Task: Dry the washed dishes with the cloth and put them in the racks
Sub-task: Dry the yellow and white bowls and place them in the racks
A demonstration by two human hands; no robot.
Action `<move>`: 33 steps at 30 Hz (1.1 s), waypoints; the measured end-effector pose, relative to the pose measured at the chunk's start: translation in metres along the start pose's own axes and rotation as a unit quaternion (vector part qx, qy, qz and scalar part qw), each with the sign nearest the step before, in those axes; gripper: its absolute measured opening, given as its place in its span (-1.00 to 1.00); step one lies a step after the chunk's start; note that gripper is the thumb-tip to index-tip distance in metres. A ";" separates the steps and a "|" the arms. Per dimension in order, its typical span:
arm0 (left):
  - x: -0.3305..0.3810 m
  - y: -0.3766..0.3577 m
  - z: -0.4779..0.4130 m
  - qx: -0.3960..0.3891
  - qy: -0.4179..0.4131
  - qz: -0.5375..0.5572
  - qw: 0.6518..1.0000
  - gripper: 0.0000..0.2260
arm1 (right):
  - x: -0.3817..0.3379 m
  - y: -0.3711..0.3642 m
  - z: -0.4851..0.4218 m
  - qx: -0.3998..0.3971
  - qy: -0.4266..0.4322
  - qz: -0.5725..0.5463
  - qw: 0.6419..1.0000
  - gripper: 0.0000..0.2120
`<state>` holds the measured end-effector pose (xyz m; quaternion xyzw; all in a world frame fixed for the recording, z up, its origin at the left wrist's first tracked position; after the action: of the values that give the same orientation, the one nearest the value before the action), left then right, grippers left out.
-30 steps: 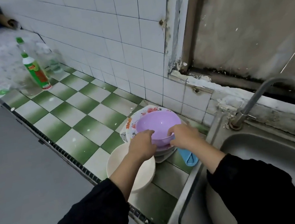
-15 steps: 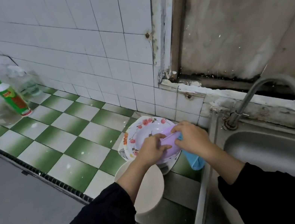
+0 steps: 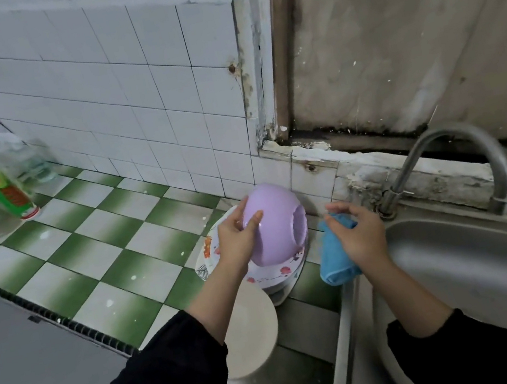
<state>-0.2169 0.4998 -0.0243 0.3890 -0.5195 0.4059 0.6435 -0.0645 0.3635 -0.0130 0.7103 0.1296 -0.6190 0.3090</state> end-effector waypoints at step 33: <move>0.132 0.004 0.124 0.144 -0.110 0.183 0.966 -0.79 | -0.146 -0.026 0.064 -0.082 0.460 0.081 0.880 -0.70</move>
<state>-0.2473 0.4030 0.1254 0.4179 -0.5855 0.5419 0.4346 -0.1596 0.3743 0.1169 0.8952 0.2496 -0.1824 0.3211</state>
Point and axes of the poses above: each hand's wrist, its own z-axis away from the middle knuckle, its own y-axis out of the back of the hand, x = y × z, the point moved 1 cm from there along -z, towards the middle knuckle, and after that the axes turned 1 degree about y, right-handed, at the moved point
